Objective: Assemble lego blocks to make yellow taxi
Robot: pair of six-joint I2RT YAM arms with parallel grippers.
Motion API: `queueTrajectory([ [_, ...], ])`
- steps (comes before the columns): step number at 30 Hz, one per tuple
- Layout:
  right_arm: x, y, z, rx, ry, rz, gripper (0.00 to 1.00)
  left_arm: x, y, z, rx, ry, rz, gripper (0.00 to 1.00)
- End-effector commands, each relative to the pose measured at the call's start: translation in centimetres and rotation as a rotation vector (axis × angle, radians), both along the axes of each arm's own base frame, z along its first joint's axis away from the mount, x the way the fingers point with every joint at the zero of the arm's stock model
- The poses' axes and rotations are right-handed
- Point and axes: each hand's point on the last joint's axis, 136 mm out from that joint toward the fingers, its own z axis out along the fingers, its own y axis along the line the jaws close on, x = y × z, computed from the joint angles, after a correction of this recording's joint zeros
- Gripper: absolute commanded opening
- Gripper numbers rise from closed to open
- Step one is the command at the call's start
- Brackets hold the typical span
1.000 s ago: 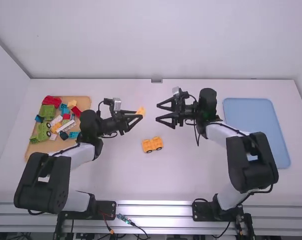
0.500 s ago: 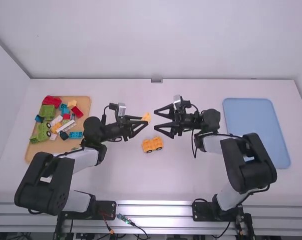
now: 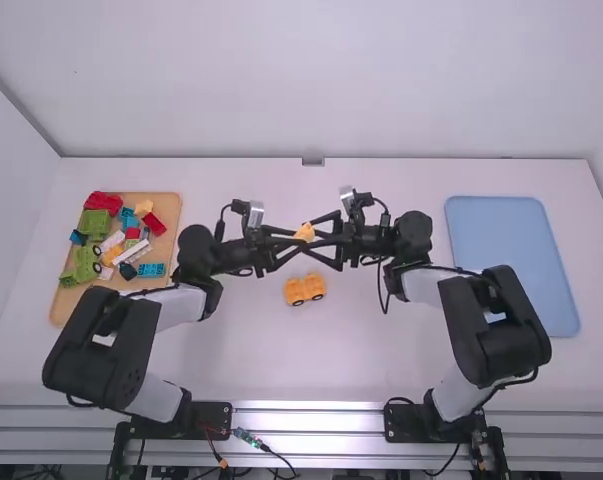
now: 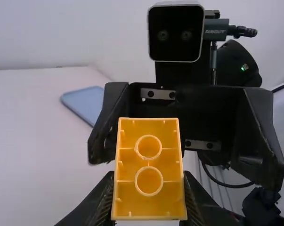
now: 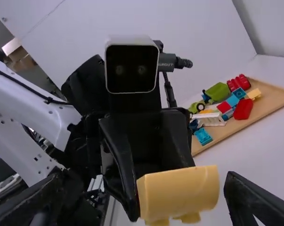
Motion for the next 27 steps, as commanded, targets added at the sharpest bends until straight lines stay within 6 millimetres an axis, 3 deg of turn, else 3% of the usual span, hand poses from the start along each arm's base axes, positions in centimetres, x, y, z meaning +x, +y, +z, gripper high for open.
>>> queueTrajectory([
  [1, 0.8, 0.0, 0.5, 0.001, -0.059, -0.005, 0.87, 0.2, -0.1, 0.4, -0.002, -0.025, -0.021, 0.02],
  [10, 1.0, -0.2, 1.0, 0.01, -0.091, -0.015, 0.69, 1.5, -0.3, -0.2, -0.003, -0.005, -0.018, 0.01],
  [17, 0.9, -0.3, 0.9, 0.008, -0.098, -0.01, 0.66, 1.6, -0.4, 0.1, -0.008, -0.027, -0.016, 0.01],
  [27, 0.8, -0.5, 0.9, 0.005, -0.115, -0.003, 0.51, 1.5, -0.2, 0.7, -0.03, -0.038, -0.007, 0.01],
])
